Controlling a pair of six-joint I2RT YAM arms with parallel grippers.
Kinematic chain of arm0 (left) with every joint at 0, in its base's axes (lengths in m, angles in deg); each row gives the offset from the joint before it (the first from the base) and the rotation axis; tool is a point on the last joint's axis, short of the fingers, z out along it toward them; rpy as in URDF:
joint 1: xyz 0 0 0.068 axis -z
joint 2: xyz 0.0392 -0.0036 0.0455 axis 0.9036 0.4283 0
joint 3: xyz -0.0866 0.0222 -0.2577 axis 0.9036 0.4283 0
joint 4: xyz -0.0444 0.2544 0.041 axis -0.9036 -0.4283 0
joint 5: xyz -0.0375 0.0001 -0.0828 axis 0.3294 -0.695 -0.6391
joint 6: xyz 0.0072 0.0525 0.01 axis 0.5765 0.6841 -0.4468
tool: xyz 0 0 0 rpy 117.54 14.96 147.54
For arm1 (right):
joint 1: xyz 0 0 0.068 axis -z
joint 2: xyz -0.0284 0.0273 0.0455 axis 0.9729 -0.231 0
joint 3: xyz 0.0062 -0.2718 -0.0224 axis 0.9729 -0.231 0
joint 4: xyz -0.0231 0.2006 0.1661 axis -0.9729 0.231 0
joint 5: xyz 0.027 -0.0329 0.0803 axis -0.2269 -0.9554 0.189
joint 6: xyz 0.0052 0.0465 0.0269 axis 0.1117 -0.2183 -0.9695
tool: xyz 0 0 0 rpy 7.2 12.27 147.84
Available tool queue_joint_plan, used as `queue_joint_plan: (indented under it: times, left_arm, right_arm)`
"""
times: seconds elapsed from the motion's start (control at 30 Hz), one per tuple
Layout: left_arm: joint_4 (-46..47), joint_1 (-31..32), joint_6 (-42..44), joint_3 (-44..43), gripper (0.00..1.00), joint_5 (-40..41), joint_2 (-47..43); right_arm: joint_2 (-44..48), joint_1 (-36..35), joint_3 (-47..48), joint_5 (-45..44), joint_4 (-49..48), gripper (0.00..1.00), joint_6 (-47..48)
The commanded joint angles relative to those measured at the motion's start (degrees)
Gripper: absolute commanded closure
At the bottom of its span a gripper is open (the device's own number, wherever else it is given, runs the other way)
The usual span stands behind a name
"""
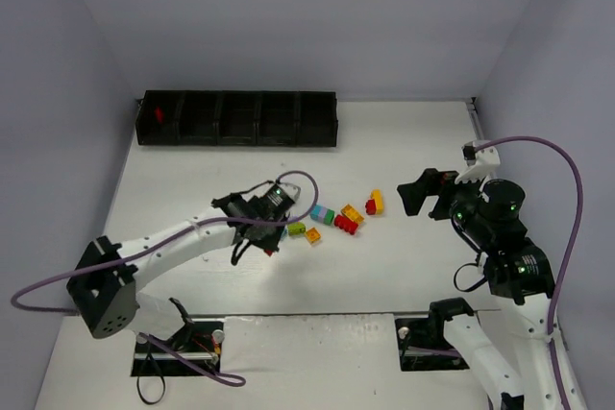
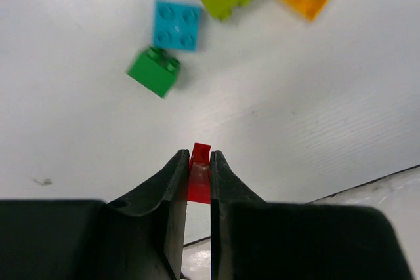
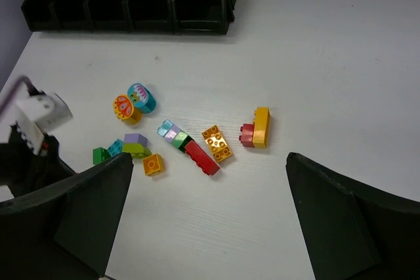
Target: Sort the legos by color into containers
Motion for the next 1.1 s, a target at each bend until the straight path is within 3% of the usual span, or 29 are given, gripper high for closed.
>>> queue_joint_plan:
  times: [0.0,0.13,0.2,0.37,0.47,0.7,1.0,1.07]
  left_arm:
    - [-5.0,-4.7,2.4,-8.3,1.00,3.5,-5.3]
    - [-4.1,-16.2,10.0,-16.8,1.00,4.2,-5.7]
    - [-0.6,-25.1,12.4,-19.4,1.00,4.6,-4.6]
    - [13.1,-41.4,15.4,-29.4,1.00,4.2,3.9]
    - [18.9,-47.2,14.6,-37.0,1.00,4.7,11.4]
    - [27.2,-56.3,12.7,-52.3,1.00,6.3,29.7]
    - [31.0,-60.0,11.2,-68.9,0.99,8.2,48.1]
    - [31.8,-60.7,10.3,-70.6,0.91,6.9,49.8]
  right_arm:
    - [-1.2,-0.7,2.6,0.3,-3.8,0.00,0.5]
    - [-1.8,-1.4,3.1,-0.5,-4.1,0.00,1.2]
    - [-2.2,-1.7,3.1,-0.7,-4.2,0.00,1.3]
    - [-3.5,-1.9,2.7,-0.6,-4.7,0.00,1.1]
    - [-4.8,-1.9,2.6,-0.4,-5.0,0.00,1.0]
    - [-7.2,-1.8,3.2,-1.2,-5.2,0.00,0.6]
    - [-8.0,-1.8,2.9,0.2,-5.1,0.00,-2.6]
    - [-8.1,-1.8,3.0,0.9,-5.1,0.00,-3.4]
